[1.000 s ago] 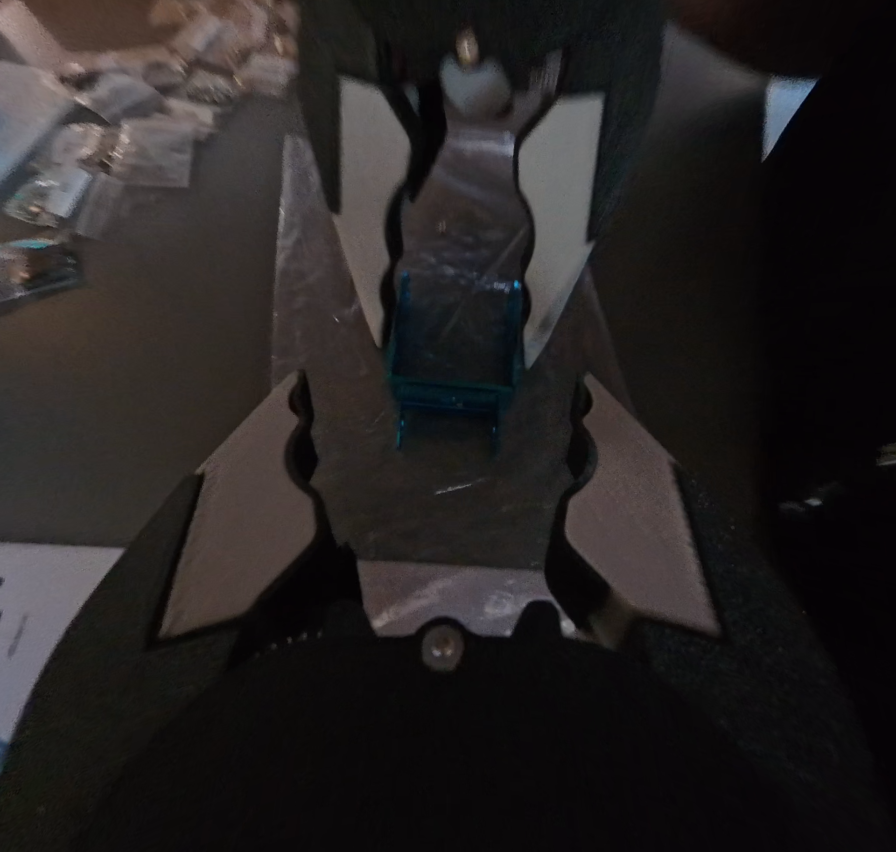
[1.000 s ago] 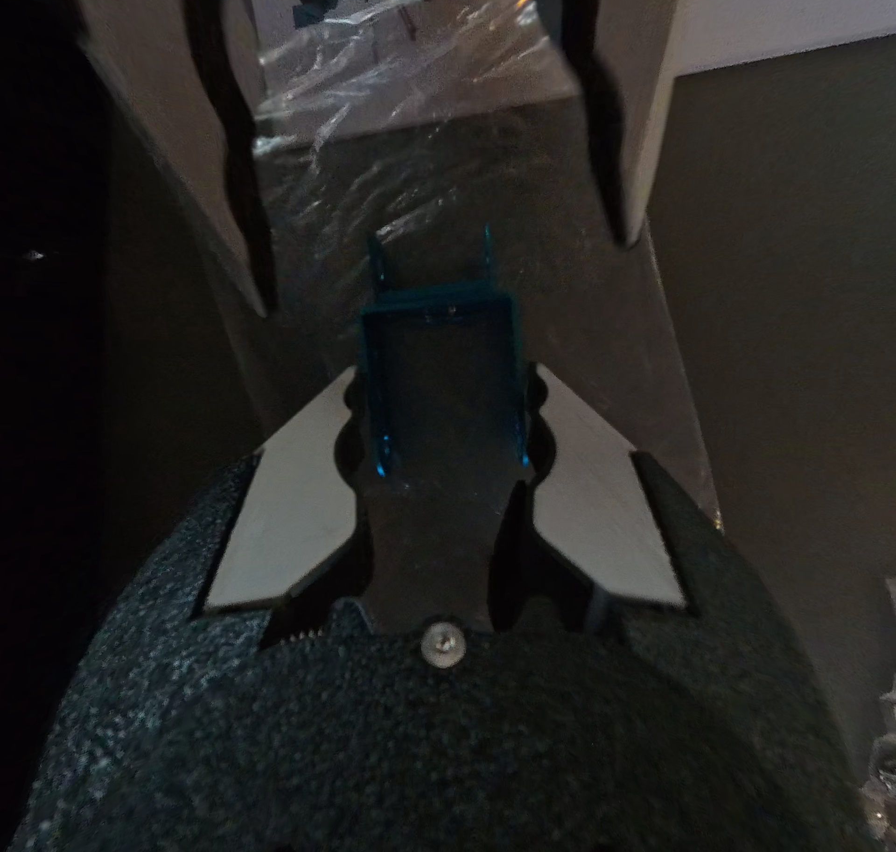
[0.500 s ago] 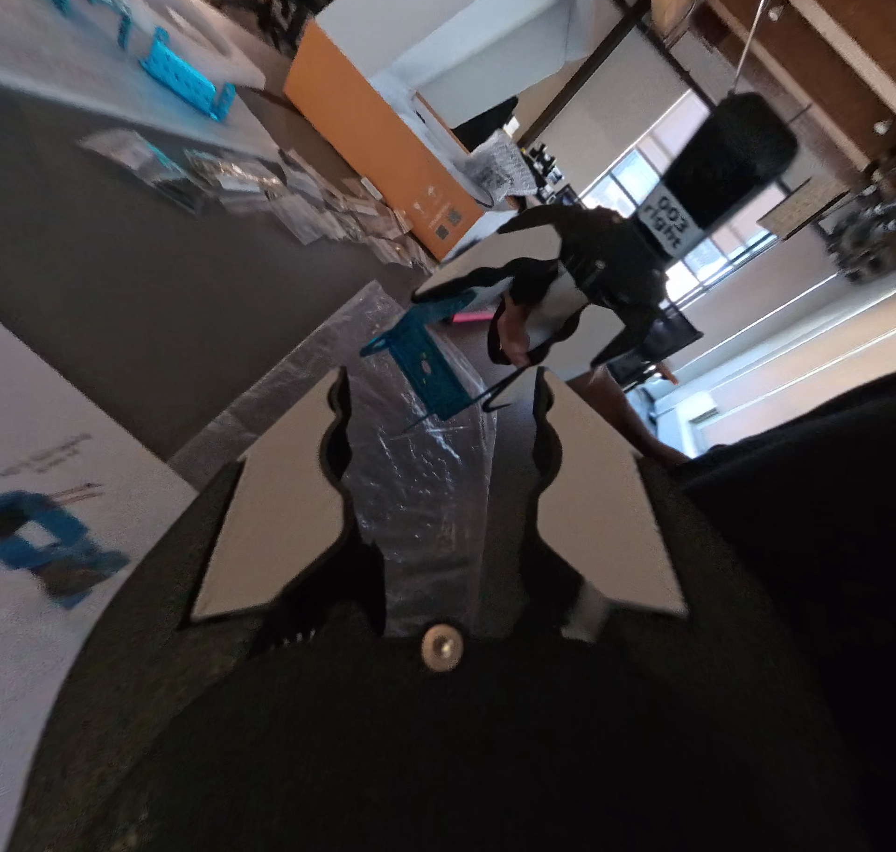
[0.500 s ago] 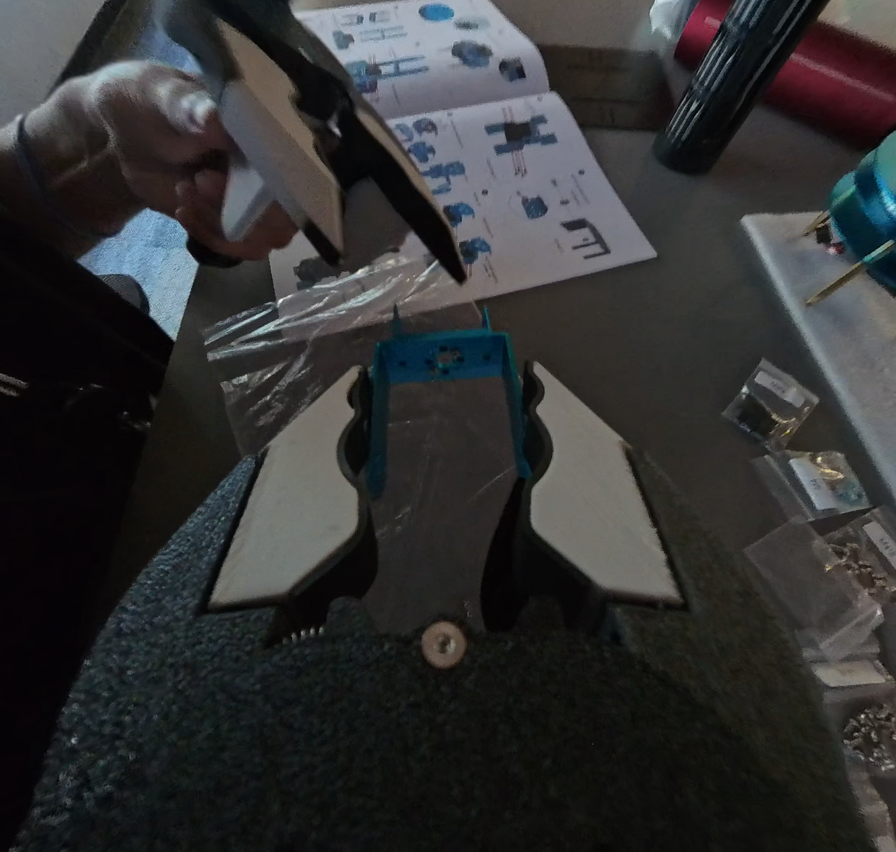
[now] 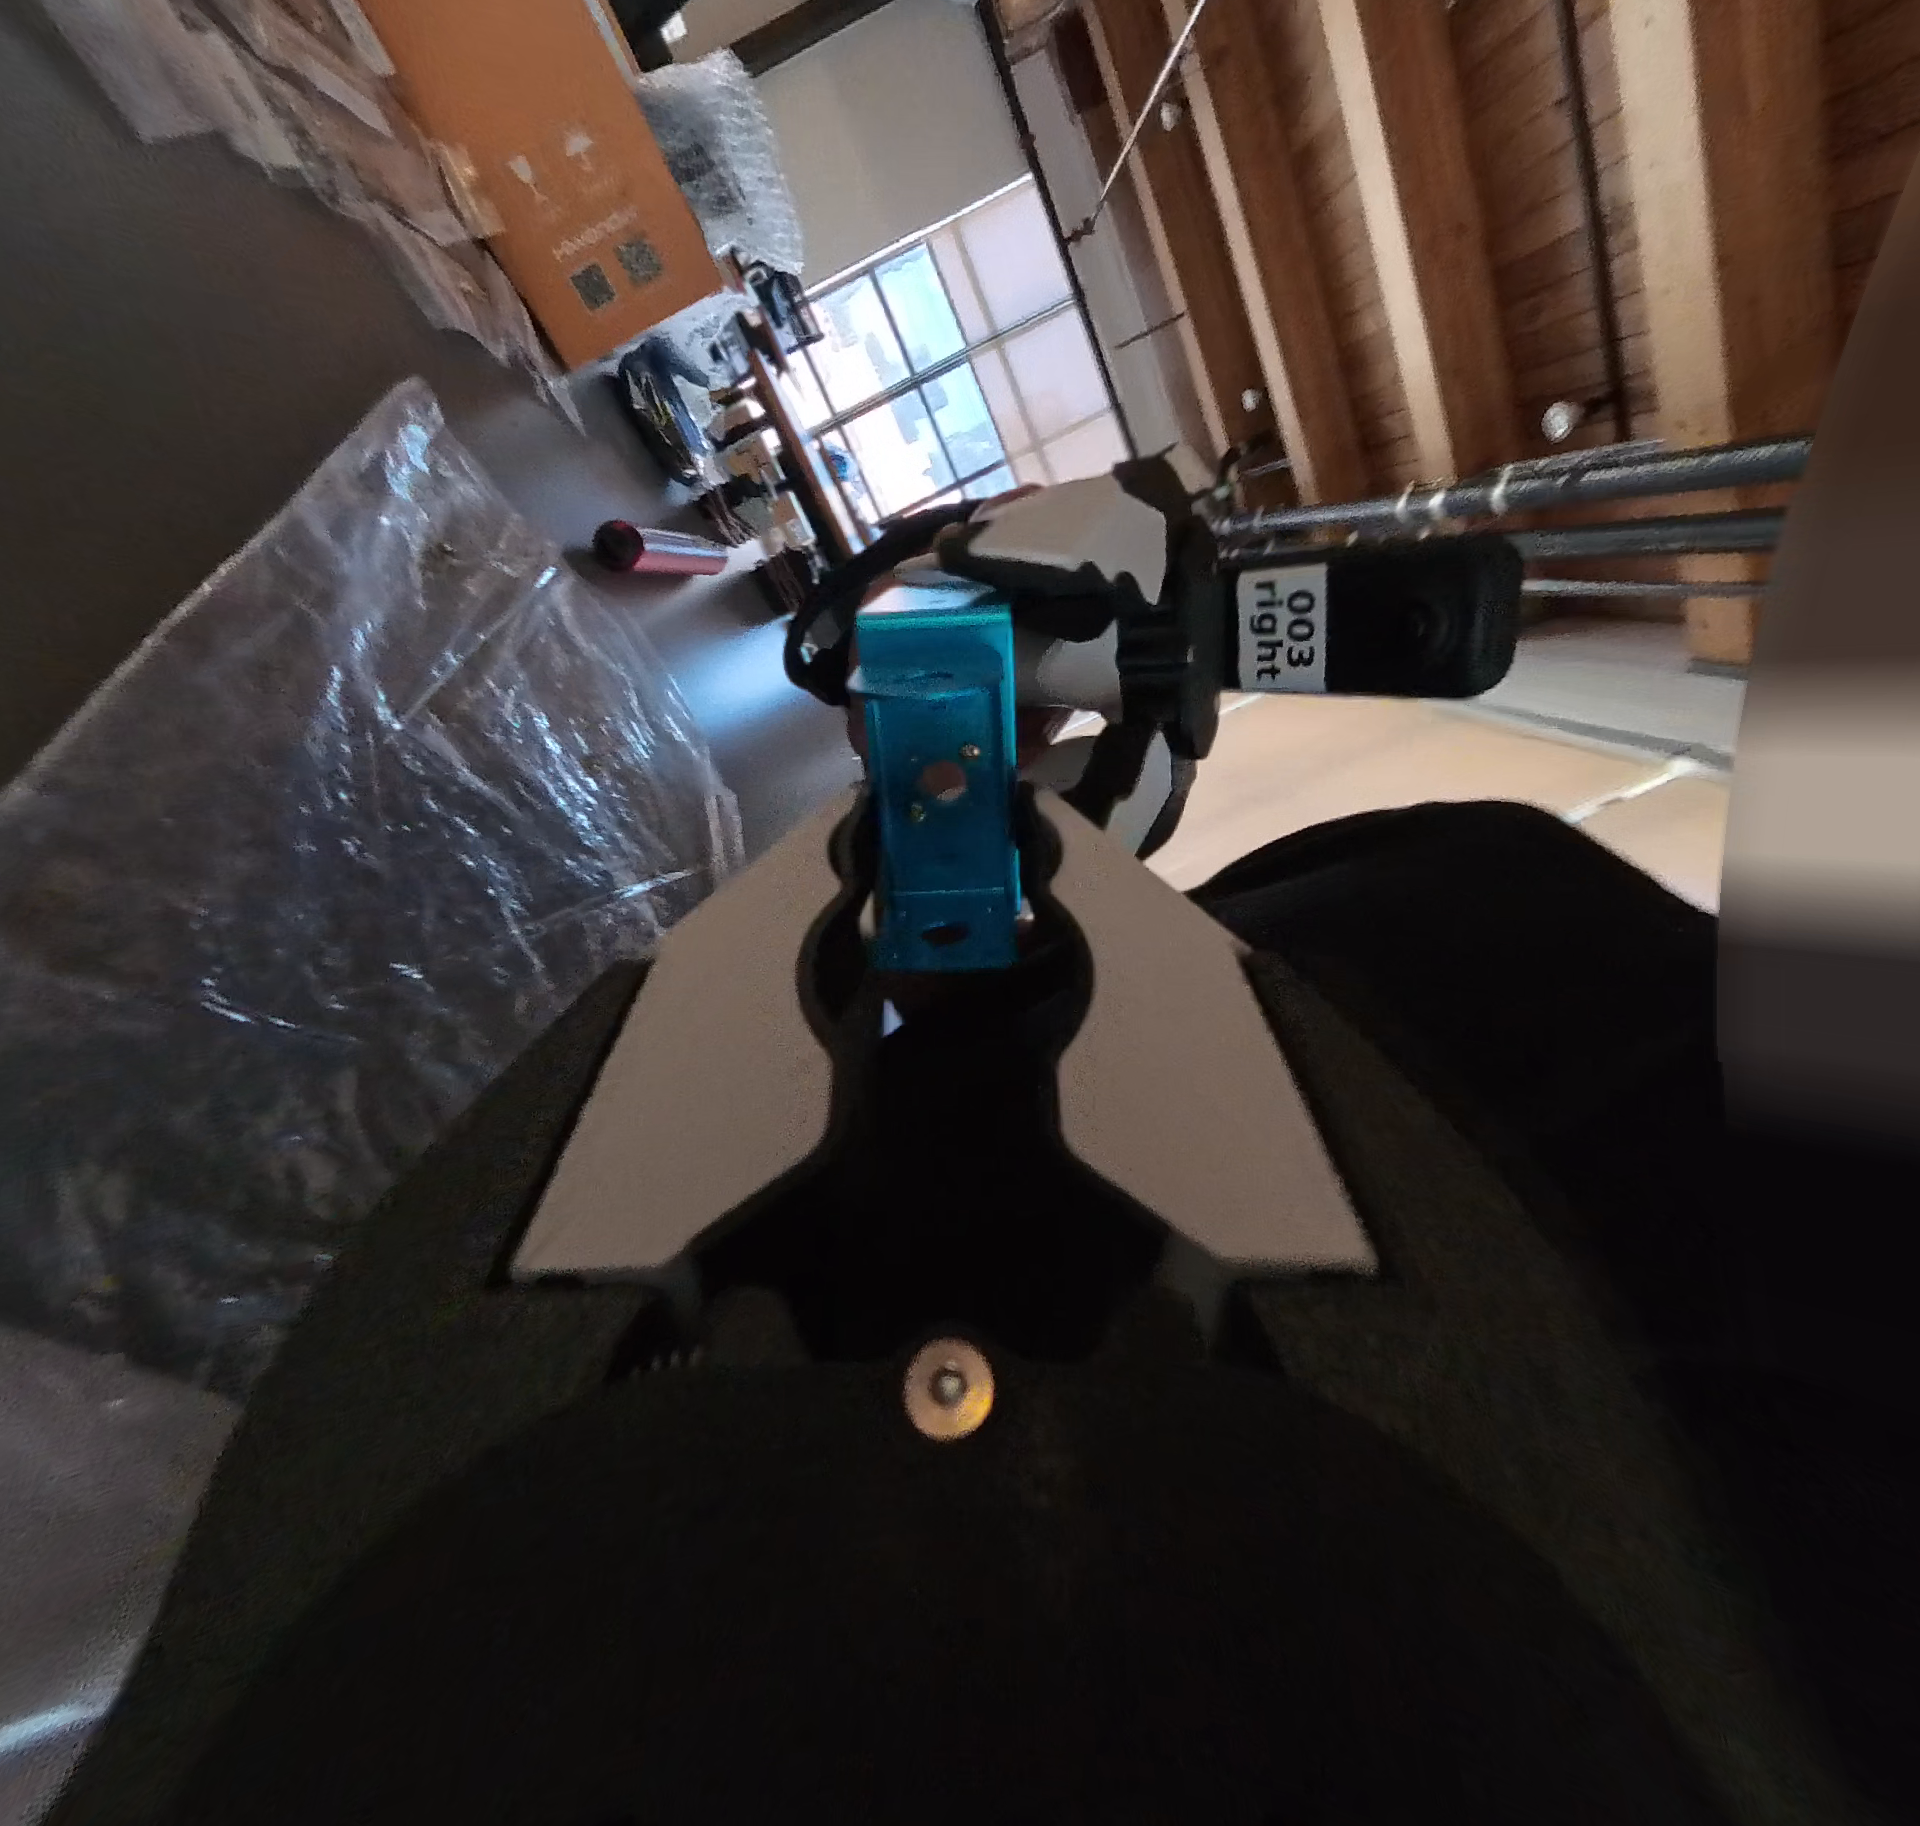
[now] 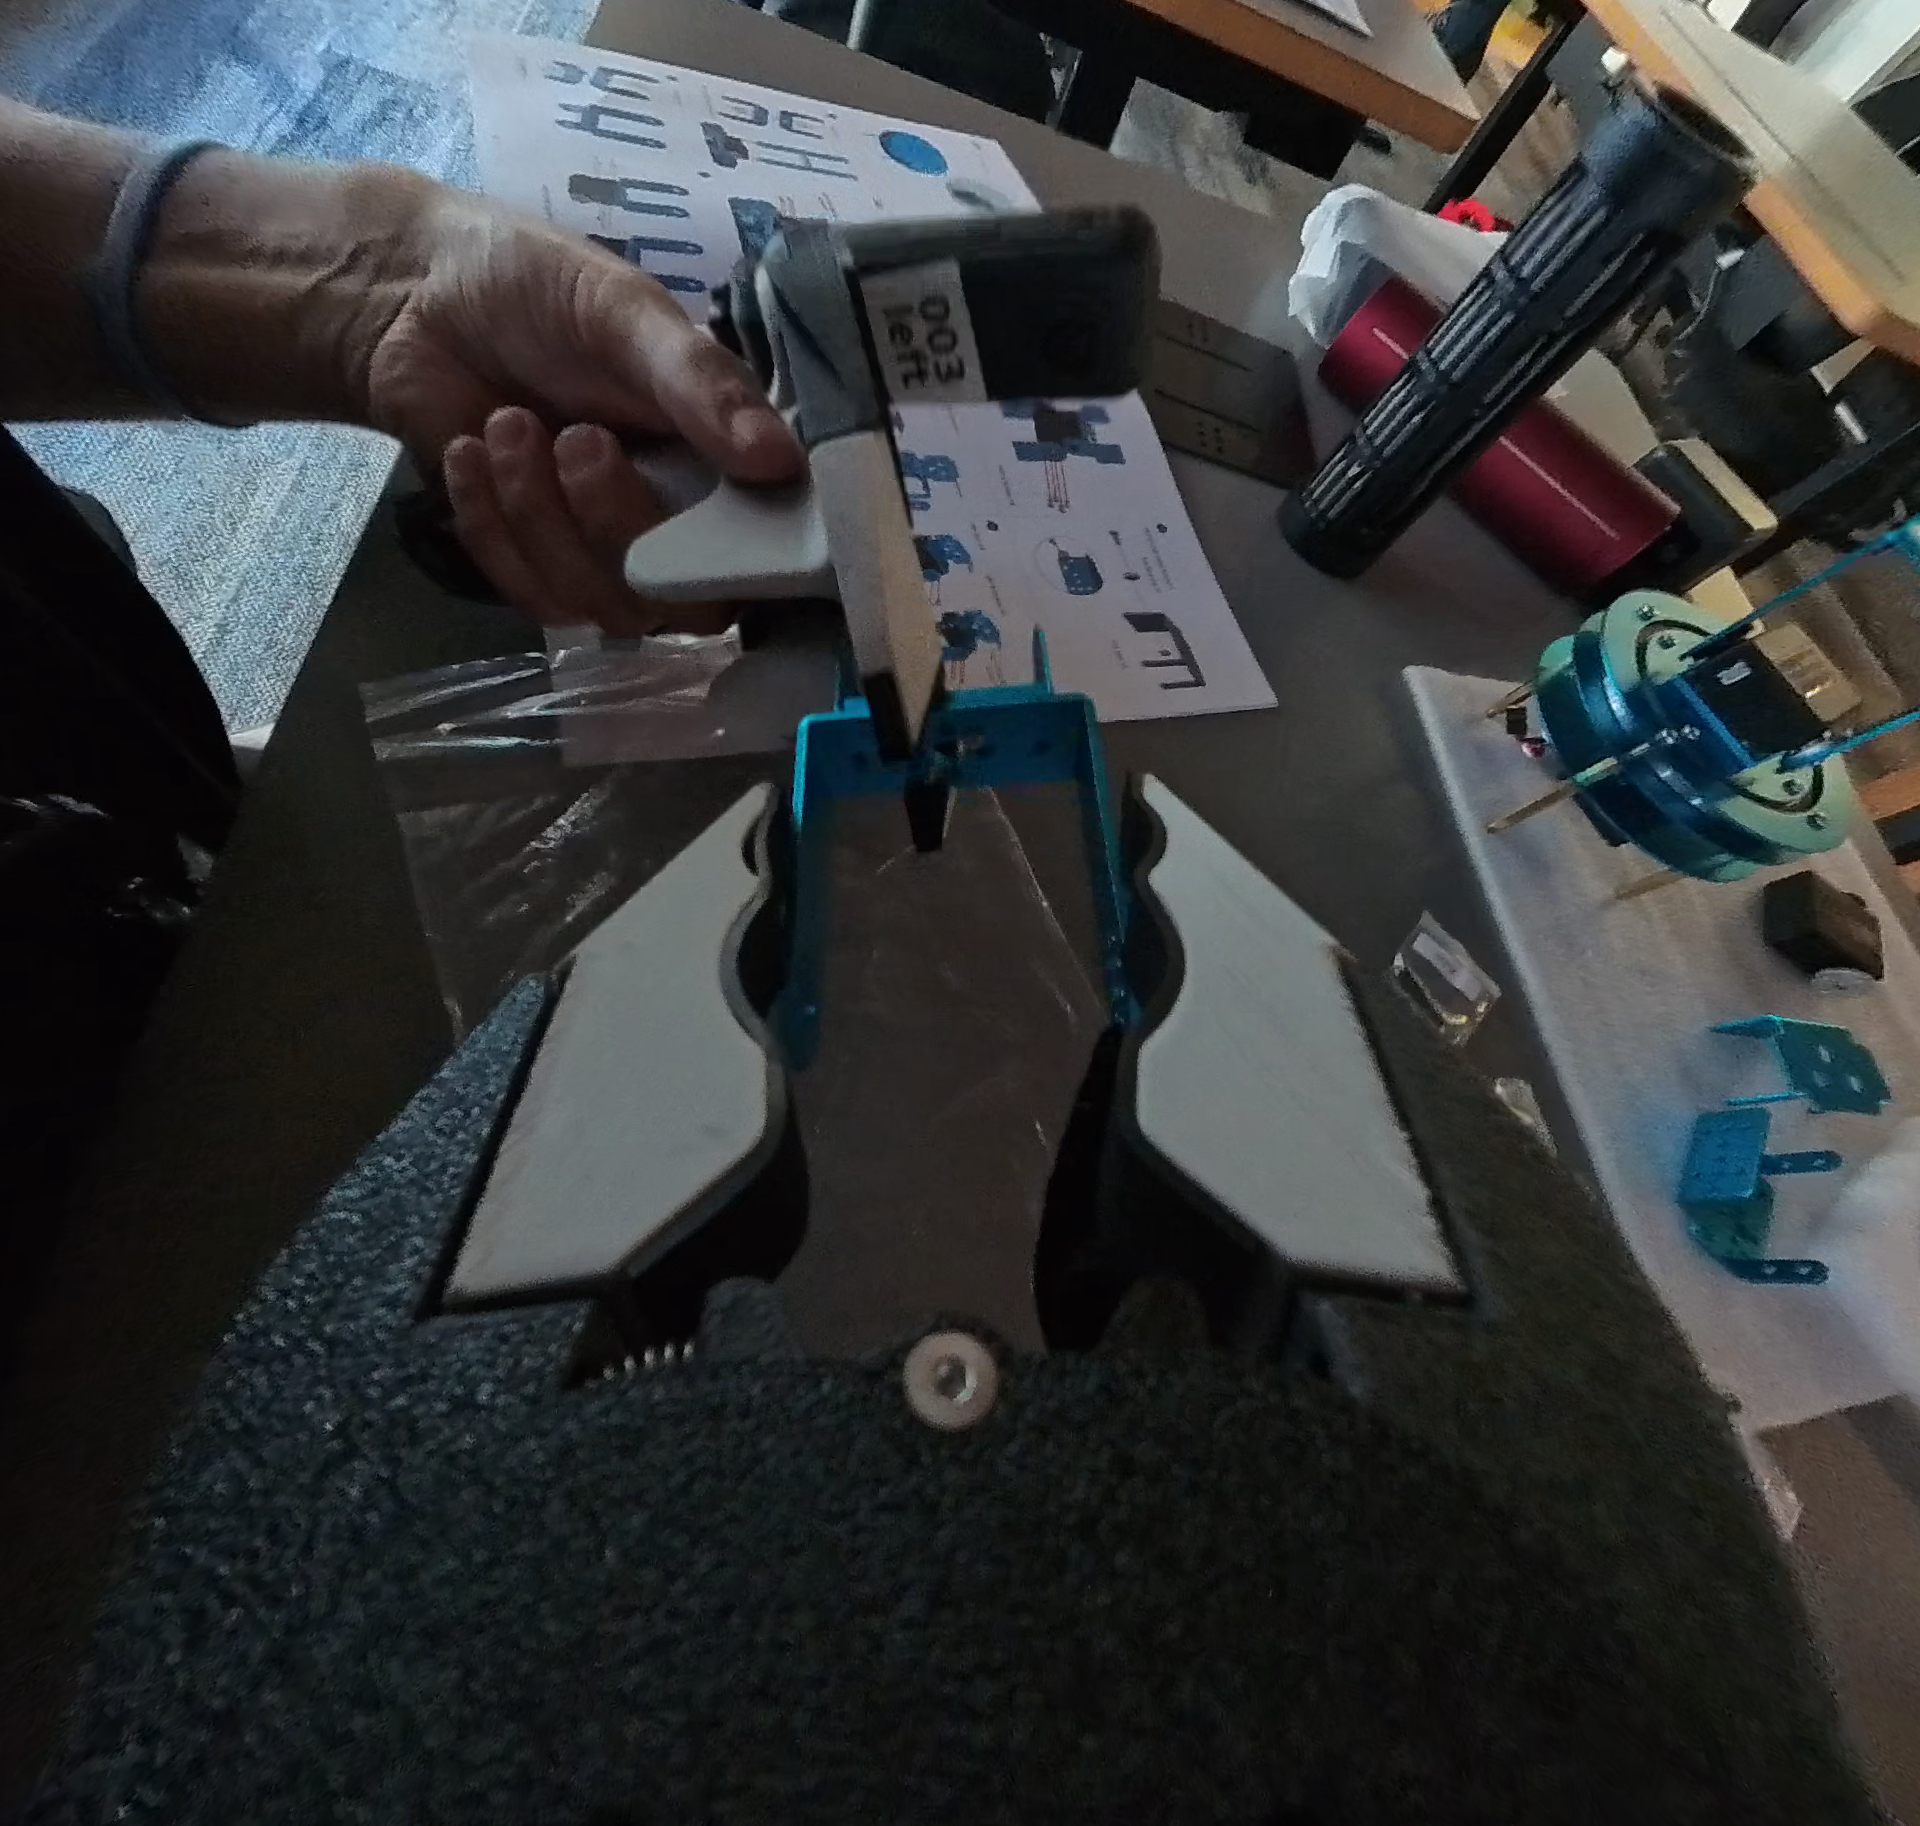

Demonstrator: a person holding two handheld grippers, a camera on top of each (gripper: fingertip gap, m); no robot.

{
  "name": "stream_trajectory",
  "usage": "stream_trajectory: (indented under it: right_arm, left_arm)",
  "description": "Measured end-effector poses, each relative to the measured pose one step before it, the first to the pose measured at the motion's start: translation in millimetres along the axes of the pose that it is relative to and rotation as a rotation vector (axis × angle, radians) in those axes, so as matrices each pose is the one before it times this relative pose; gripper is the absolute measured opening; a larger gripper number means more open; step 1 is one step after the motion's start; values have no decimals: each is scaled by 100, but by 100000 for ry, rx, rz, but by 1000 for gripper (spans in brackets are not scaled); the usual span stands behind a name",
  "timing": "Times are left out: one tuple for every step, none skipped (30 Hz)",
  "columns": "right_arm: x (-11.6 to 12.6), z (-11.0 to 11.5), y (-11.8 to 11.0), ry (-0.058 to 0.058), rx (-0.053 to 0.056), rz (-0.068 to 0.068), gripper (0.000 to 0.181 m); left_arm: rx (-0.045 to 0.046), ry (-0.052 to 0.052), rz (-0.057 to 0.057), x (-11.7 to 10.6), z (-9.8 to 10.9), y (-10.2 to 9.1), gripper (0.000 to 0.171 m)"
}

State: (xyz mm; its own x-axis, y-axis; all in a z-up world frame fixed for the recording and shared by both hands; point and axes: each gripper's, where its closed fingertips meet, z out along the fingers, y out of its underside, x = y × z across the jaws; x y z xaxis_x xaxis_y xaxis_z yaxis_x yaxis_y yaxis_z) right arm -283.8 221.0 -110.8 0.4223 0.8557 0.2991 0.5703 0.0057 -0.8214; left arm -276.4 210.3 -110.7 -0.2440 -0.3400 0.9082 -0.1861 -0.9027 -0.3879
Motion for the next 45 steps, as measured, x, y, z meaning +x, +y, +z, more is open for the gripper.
stream_trajectory:
  right_arm:
    - [110,30,403,1023,-600,799,64]
    - [180,88,384,1903,-55,928,65]
    - [114,124,387,1599,201,1311,65]
    - [-108,134,469,-282,-356,1665,64]
    - [-290,59,401,-1985,-362,2650,64]
    - [-353,-85,249,-3266,111,3118,67]
    - [-204,-245,131,-3031,517,3647,70]
    - [-92,-436,-90,-2818,1837,3597,70]
    - [112,-496,-93,-2070,1970,3526,68]
    - [310,-488,61,-1138,996,3222,67]
    - [468,-432,165,-156,411,2631,66]
    - [407,-312,245,-619,35,2239,64]
    - [101,-145,342,-2490,-434,2427,62]
    - [-33,48,408,-3091,-773,2929,62]
    - [38,196,340,-2134,-28,2940,66]
    - [-447,246,186,-4509,943,2370,66]
    - [-452,250,32,-4073,1260,2055,65]
    - [-123,216,-30,-1266,486,1147,65]
    - [-172,202,58,-835,-828,-533,64]
    - [-34,195,102,171,-736,-1652,61]
    - [135,212,229,938,-1151,-1559,57]
    - [50,230,380,412,-2004,-1289,51]
    - [88,162,323,970,-1768,-1405,46]
    - [81,122,116,1134,-428,-1316,42]
    - [103,82,55,1154,-165,-840,38]
    - [125,28,98,1252,-566,-766,33]
    - [48,14,93,559,-225,-694,29]
    - [43,13,141,236,-560,-278,28]
    - [89,25,196,216,-803,212,28]
    - [79,51,246,-54,-796,397,27]
    - [14,38,161,-396,-429,394,27]
    - [-7,4,74,-199,-92,97,27]
    - [-96,-12,15,-356,138,-498,27]
    - [-9,22,28,120,10,-535,27]
    - [82,20,87,415,-443,-6,27]
    - [90,37,177,276,-1044,127,27]
    - [45,36,145,69,-681,-43,28]
    - [56,16,72,298,-280,240,30]
    - [-38,-22,-9,-237,104,232,32]
    - [-84,-45,-77,-393,521,-13,32]
    - [-32,-41,-85,-57,578,-79,32]
    - [33,-33,-93,274,568,45,32]
    - [-6,-4,-65,-99,303,220,32]
    - [-8,15,-9,-123,-29,201,32]
    - [6,5,57,45,-260,-17,31]
  left_arm:
    - [-1176,-2943,3085,-156,17,44,25]
    - [-862,-4188,3225,-238,55,-51,25]
    - [-1100,-4993,3988,-275,67,-66,25]
    - [-2390,-6019,5038,-359,23,-6,25]
    - [-3314,-6973,6575,-414,-42,-14,25]
    - [-3884,-7313,7233,-362,-68,-69,24]
    - [-5307,-7354,8271,-251,-68,33,25]
    - [-6351,-6241,8889,-56,-69,105,25]
    - [-6755,-5843,9058,-37,-105,88,25]
    - [-7085,-5600,9324,-98,-122,81,25]
    - [-7067,-4877,8715,-112,-96,72,24]
    - [-6909,-3735,8402,-72,-66,89,25]
    - [-6174,-2121,7548,48,-25,66,25]
    - [-5856,-1607,6481,38,53,127,25]
    - [-5676,-895,5767,95,173,214,25]
    - [-4680,97,4274,181,259,154,25]
    - [-4214,818,3052,228,328,164,25]
    - [-2873,1036,2593,222,315,32,25]
    - [-1896,1083,2171,192,286,-54,25]
    - [-1539,707,1758,82,265,-32,25]
    - [-1730,855,1498,64,272,83,25]
    - [-1669,868,1553,56,293,136,25]
    - [-879,510,851,-15,289,62,26]
    - [-655,650,154,8,280,50,26]
    - [-168,857,-19,74,257,24,25]
    - [250,904,-205,127,218,-10,25]
    - [507,658,-147,126,186,11,26]
    - [1182,314,-258,82,99,-47,26]
    - [1317,-26,-681,-1,54,-18,26]
    - [1577,-123,-1297,-69,6,-17,26]
    - [1791,-49,-1454,-103,-27,20,27]
    - [1747,-333,-1424,-147,-58,78,30]
    - [1796,-38,-1159,-72,-60,111,34]
    - [2060,559,-761,68,-70,96,35]
    - [1903,520,-611,102,-74,136,36]
    - [1555,-338,-805,-14,-72,169,39]
    - [1233,-302,-629,0,-75,199,41]
    - [1182,-332,-386,8,-93,190,43]
    - [1343,-527,-170,-17,-85,150,44]
    - [1847,-685,44,-63,-83,45,46]
    - [2594,-527,73,-56,-36,-86,46]
    - [2850,173,-137,12,-13,-149,46]
    - [2931,690,-363,90,39,-183,46]
    - [2035,733,-487,91,107,-43,46]
    - [645,68,246,12,92,178,44]
